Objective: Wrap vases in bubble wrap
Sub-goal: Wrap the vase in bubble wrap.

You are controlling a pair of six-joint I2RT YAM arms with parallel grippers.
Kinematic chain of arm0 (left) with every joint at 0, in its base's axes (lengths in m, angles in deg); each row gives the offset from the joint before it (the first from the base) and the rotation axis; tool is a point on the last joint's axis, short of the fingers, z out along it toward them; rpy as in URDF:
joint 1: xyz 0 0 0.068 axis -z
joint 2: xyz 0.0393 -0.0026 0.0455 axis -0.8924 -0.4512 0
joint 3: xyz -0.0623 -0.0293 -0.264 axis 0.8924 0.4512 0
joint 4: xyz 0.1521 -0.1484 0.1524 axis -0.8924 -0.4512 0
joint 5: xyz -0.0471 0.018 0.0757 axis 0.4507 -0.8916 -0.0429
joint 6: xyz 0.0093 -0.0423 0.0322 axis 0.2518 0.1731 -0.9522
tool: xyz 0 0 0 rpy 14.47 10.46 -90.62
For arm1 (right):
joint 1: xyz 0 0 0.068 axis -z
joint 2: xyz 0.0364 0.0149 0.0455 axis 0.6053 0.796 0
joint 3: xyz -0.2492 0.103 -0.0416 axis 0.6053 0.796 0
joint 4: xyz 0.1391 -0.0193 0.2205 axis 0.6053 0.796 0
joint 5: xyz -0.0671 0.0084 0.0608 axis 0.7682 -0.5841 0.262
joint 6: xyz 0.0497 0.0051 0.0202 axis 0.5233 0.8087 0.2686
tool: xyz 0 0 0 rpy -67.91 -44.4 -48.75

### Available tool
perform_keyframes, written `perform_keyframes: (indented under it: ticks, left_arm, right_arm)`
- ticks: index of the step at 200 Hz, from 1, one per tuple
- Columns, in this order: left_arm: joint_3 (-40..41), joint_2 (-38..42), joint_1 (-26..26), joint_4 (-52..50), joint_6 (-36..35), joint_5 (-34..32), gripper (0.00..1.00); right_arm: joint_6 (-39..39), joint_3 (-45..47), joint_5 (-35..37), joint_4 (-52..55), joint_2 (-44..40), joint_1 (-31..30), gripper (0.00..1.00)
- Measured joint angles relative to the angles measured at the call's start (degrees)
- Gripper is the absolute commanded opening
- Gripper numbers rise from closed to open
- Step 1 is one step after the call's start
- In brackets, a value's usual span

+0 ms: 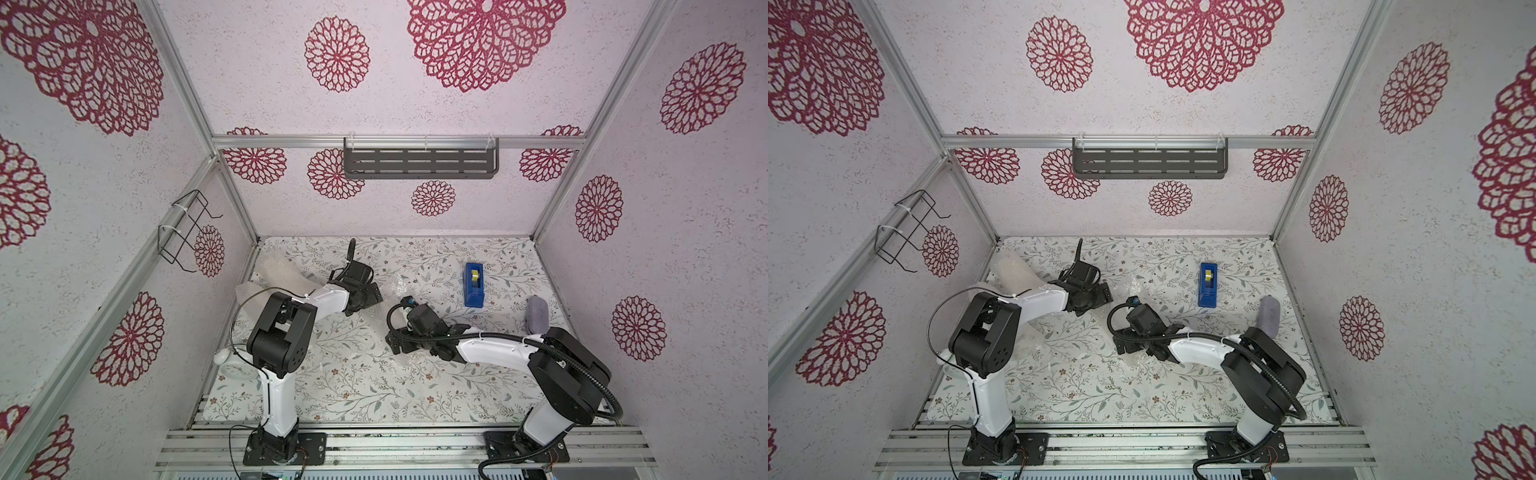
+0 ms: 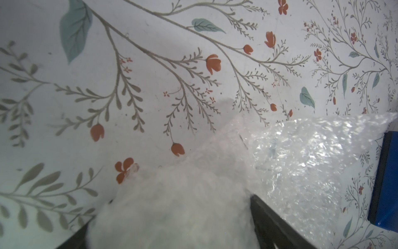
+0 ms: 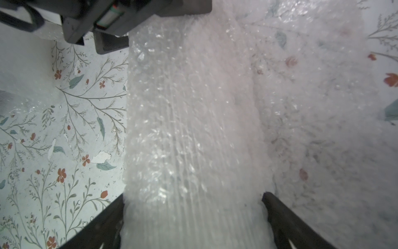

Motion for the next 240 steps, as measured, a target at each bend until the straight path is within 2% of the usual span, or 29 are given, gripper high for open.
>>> perform_keyframes:
  ticks: [29, 49, 117, 149, 202, 240]
  left_arm:
    - [-0.92, -0.2, 0.22, -1.51, -0.02, 0.09, 0.94]
    - [-1.81, -0.46, 0.37, -2.91, -0.02, 0.07, 1.0]
    - [-9.25, -0.57, -0.2, -9.49, -0.7, -2.27, 0.98]
    - [-11.04, 1.84, -1.31, -11.98, -1.2, -4.7, 0.98]
    - [-0.74, 13.4, 0.07, -8.0, -1.14, -4.85, 0.98]
    - [3.04, 14.6, 3.48, -3.8, -1.11, -1.51, 0.99]
  right_arm:
    - [2.25, 3.48, -0.39, -4.52, -1.57, -0.13, 0.86]
    - [5.05, 6.27, -1.46, -8.7, -2.36, 0.02, 0.84]
    - [16.76, 14.32, -7.15, -24.2, -2.43, 2.99, 0.79]
    - [22.08, 16.85, -9.16, -29.22, -2.1, 4.15, 0.78]
    - [28.7, 18.82, -12.76, -37.51, 0.83, 5.7, 0.76]
    - [31.3, 19.21, -14.38, -40.76, 2.32, 6.34, 0.76]
